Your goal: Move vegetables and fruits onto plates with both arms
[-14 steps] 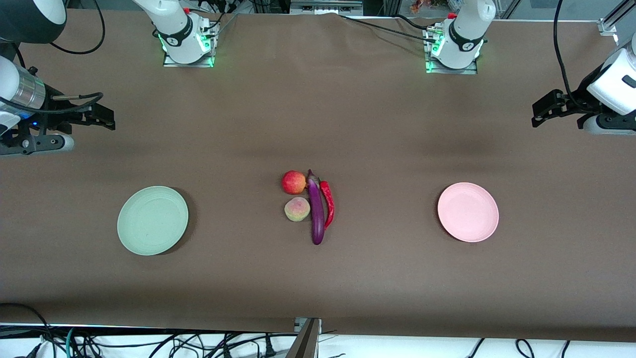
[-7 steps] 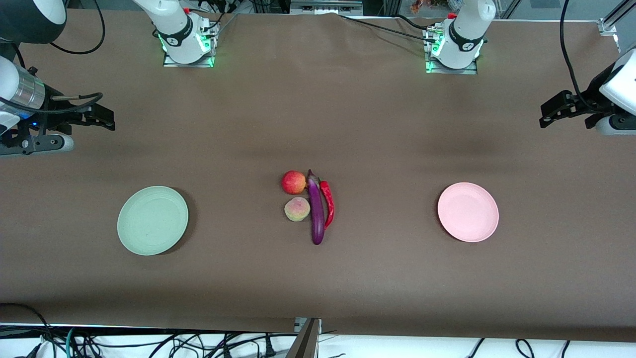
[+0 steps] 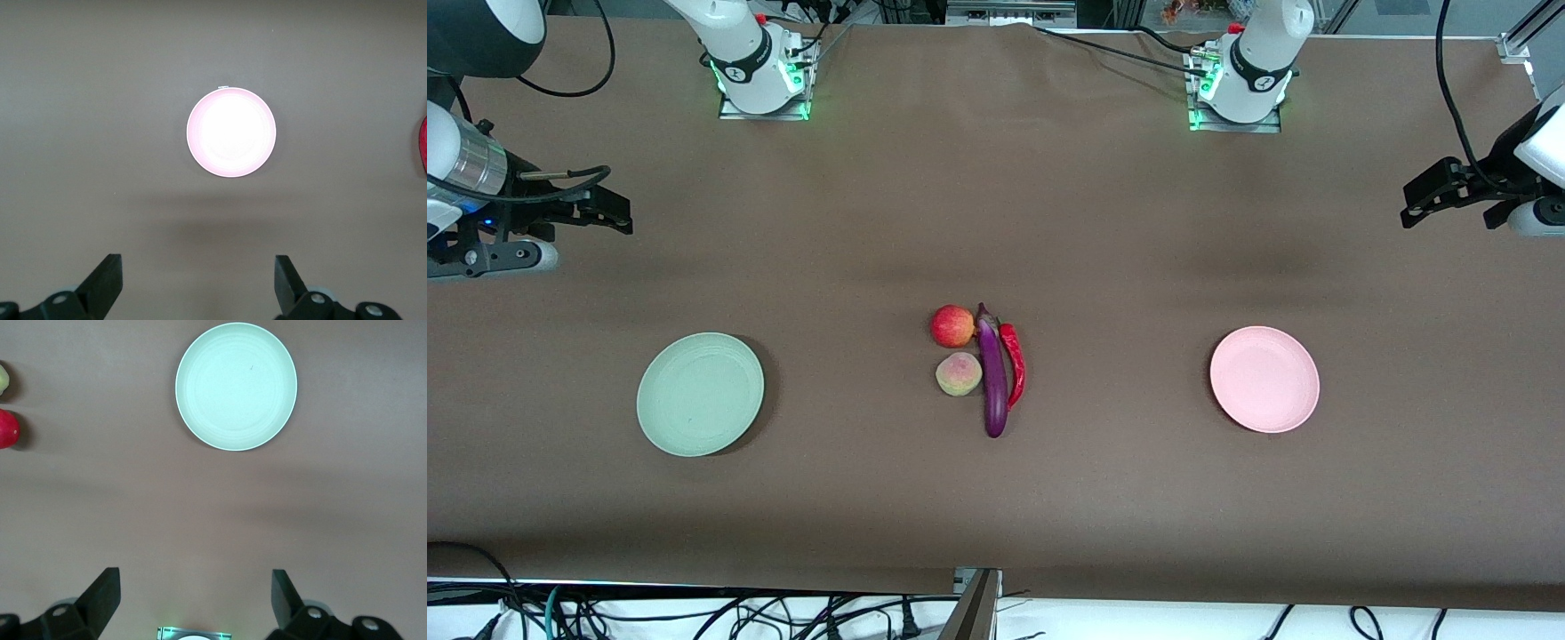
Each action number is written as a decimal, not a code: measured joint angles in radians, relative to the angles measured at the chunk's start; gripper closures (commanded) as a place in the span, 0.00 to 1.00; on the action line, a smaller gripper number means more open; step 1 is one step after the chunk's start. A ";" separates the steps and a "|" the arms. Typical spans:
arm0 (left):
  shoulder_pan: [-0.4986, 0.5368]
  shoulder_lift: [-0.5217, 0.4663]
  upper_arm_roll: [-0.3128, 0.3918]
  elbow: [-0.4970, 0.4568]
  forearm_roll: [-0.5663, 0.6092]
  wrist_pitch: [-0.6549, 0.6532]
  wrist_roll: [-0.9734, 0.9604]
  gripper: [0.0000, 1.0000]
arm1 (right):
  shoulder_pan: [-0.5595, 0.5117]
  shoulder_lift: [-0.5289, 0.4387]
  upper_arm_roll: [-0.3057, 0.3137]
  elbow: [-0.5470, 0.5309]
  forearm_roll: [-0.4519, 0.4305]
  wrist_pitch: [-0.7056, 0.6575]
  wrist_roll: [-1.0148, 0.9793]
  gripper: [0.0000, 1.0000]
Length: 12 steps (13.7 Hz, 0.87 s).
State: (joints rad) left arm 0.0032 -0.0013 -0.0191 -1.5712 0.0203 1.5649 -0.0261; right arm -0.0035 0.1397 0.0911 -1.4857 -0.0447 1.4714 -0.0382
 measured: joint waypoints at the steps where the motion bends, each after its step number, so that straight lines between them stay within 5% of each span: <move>1: 0.000 0.003 0.000 0.000 0.000 0.000 0.000 0.00 | 0.000 0.000 0.000 0.000 0.000 0.001 0.000 0.00; 12: 0.001 0.008 0.000 0.001 0.000 0.000 0.000 0.00 | -0.003 0.018 -0.001 0.000 0.000 0.048 -0.001 0.00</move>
State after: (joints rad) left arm 0.0040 0.0066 -0.0191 -1.5705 0.0203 1.5649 -0.0262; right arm -0.0069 0.1576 0.0906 -1.4857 -0.0445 1.5194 -0.0387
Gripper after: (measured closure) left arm 0.000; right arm 0.000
